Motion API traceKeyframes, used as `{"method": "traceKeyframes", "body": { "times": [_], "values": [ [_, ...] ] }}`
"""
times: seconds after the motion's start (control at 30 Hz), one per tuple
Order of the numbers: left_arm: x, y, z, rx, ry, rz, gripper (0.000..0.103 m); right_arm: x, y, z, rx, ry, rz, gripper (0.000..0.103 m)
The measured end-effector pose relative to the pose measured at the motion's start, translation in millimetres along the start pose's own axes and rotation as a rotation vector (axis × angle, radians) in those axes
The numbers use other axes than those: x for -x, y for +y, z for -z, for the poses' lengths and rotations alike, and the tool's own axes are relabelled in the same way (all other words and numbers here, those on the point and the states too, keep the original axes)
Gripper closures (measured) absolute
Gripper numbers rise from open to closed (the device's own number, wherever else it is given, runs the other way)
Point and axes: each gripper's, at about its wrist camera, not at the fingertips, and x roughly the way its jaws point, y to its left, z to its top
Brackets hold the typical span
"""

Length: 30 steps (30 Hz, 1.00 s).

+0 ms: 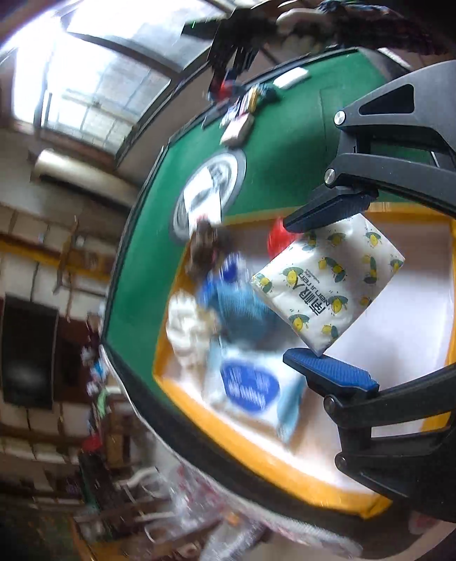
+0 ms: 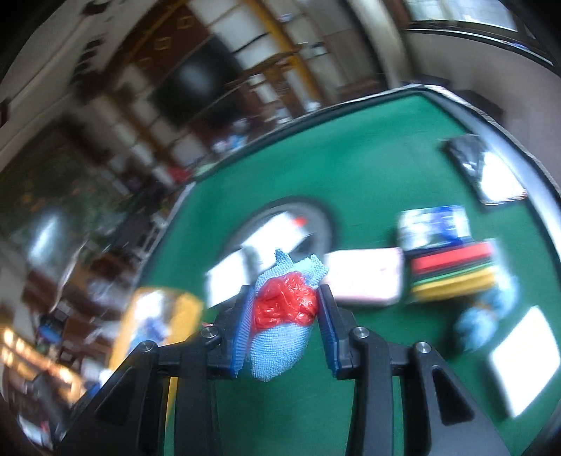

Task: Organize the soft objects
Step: 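Carry the lemon-print pack into the box and open the left tool while the right tool carries the cloth over, then open the right tool to drop the blue cloth into the box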

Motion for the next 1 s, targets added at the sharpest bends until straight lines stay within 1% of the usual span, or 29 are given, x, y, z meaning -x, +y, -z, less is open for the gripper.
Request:
{"method": "traceKeyframes", "body": {
  "times": [0.1,0.17,0.3,0.4,0.47,0.53,0.6,0.67,0.73,0.8,0.83,0.9,1.0],
  "values": [
    [-10.3,28.0,2.1,0.047,0.043,-0.079,0.035,-14.4,34.8,16.2,0.066,0.040,-0.061,0.070],
    [-16.9,38.0,3.9,0.064,0.070,-0.112,0.035,-29.0,62.4,30.0,0.116,0.085,-0.107,0.070],
    [-34.9,49.0,4.7,0.078,0.130,-0.168,0.035,-54.3,110.2,57.8,0.202,0.159,-0.174,0.070],
    [-49.1,60.3,-1.6,0.119,0.162,-0.193,0.034,-68.2,138.6,72.8,0.260,0.195,-0.209,0.070],
    [-56.3,65.9,-8.7,0.143,0.172,-0.238,0.034,-78.0,158.2,81.9,0.294,0.222,-0.228,0.070],
    [-62.6,72.5,-18.1,0.165,0.160,-0.254,0.034,-87.5,173.4,94.3,0.322,0.245,-0.241,0.070],
    [-64.5,77.3,-24.2,0.185,0.157,-0.247,0.034,-101.1,190.7,104.9,0.345,0.275,-0.247,0.070],
    [-59.3,82.4,-26.5,0.218,0.136,-0.213,0.034,-113.6,205.0,116.1,0.370,0.311,-0.254,0.070],
    [-48.1,86.0,-24.6,0.246,0.107,-0.168,0.034,-123.4,221.8,128.9,0.393,0.346,-0.258,0.070],
    [-33.8,90.9,-18.6,0.287,0.070,-0.097,0.034,-137.9,234.2,141.6,0.424,0.388,-0.255,0.070],
    [-26.4,92.3,-15.3,0.302,0.058,-0.078,0.034,-141.5,238.8,145.9,0.438,0.398,-0.248,0.070],
    [-10.6,95.1,-11.5,0.327,0.019,-0.063,0.034,-156.1,248.0,156.9,0.472,0.420,-0.222,0.070],
    [7.7,98.2,-6.0,0.344,-0.030,-0.059,0.032,-173.0,255.1,166.3,0.509,0.420,-0.172,0.069]
  ]
}}
